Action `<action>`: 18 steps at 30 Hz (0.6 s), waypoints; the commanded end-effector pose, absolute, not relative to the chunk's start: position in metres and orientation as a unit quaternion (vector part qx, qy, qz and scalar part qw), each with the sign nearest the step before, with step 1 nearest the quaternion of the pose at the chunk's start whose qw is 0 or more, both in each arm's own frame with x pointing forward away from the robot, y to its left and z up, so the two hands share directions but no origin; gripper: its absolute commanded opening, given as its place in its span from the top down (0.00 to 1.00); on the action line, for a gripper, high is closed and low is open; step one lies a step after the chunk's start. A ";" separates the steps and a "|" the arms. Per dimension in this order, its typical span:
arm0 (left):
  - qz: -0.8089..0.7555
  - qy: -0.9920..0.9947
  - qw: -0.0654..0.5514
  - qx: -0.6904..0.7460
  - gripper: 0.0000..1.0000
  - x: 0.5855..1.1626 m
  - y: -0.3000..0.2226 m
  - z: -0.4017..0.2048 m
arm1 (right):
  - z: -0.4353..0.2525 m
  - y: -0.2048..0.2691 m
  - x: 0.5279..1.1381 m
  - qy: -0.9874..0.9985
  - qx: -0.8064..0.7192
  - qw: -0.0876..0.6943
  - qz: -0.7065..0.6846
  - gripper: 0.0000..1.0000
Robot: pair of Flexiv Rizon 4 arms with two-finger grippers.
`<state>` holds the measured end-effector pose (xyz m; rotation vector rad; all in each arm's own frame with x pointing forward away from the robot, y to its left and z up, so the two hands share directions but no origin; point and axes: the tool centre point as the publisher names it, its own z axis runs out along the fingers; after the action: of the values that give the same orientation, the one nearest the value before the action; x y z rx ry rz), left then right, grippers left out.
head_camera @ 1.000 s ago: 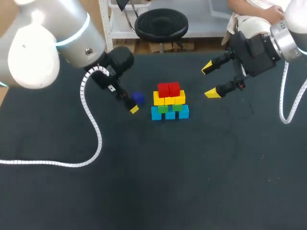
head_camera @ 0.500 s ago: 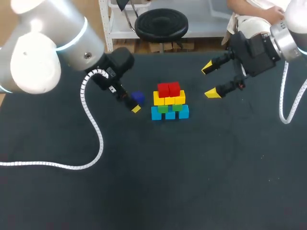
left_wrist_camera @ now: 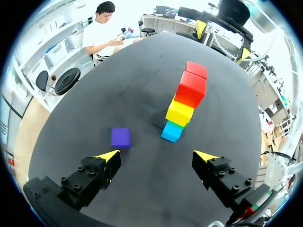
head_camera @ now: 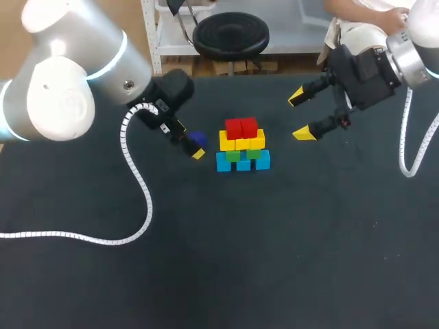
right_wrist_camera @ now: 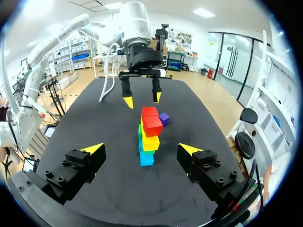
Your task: Place the blue cubes, place green cubes on the blue cubes, place the yellow cubes on the green cubes, then place the red cubes on the yellow cubes, and place purple cube on the red cubes.
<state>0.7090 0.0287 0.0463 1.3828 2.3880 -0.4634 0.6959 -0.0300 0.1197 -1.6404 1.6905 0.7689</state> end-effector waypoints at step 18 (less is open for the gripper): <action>-0.167 0.825 0.181 0.508 0.00 0.714 0.029 0.046 | 0.120 -0.030 0.695 0.645 -0.626 0.327 0.293 0.00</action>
<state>0.7133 0.0281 0.0462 1.4328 2.3333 -0.4674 0.6959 -0.0300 0.1196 -1.6405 1.6905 0.7689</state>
